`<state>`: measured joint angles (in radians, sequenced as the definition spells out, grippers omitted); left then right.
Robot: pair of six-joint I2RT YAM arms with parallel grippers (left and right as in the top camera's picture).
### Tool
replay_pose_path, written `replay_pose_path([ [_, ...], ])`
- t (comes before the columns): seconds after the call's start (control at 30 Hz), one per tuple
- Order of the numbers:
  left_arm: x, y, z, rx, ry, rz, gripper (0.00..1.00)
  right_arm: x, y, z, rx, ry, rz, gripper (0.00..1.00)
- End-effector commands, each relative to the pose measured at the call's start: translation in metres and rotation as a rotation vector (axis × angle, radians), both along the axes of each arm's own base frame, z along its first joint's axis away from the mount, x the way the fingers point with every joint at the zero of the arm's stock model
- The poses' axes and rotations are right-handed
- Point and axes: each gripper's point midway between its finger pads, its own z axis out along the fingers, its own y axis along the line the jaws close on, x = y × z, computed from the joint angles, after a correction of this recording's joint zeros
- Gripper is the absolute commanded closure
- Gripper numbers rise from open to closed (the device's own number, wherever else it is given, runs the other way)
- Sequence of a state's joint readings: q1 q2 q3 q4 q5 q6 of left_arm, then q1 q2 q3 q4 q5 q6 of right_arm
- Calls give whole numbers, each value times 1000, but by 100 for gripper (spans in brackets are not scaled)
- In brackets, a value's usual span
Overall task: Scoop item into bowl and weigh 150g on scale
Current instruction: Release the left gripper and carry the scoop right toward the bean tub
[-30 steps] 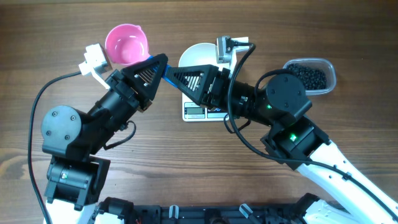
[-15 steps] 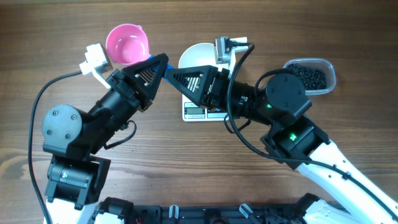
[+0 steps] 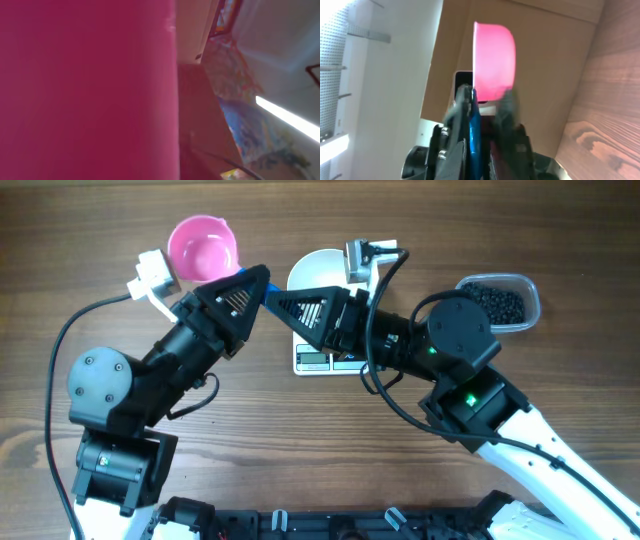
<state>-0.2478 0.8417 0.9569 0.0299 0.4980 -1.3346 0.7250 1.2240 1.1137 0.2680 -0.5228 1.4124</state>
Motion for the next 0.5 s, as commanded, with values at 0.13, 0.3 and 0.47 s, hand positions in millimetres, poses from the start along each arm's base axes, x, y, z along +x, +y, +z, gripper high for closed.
replay_pose_path([
  [0.13,-3,-6,-6,26,20,-39,0,27,-12,-19,-111,-59,-163,96],
  [0.3,-6,-11,-36,104,105,-70,0,56,-40,-34,-192,-65,-266,96],
  [0.47,-28,-27,-52,313,-47,-221,0,81,-90,-62,-393,-64,-383,95],
])
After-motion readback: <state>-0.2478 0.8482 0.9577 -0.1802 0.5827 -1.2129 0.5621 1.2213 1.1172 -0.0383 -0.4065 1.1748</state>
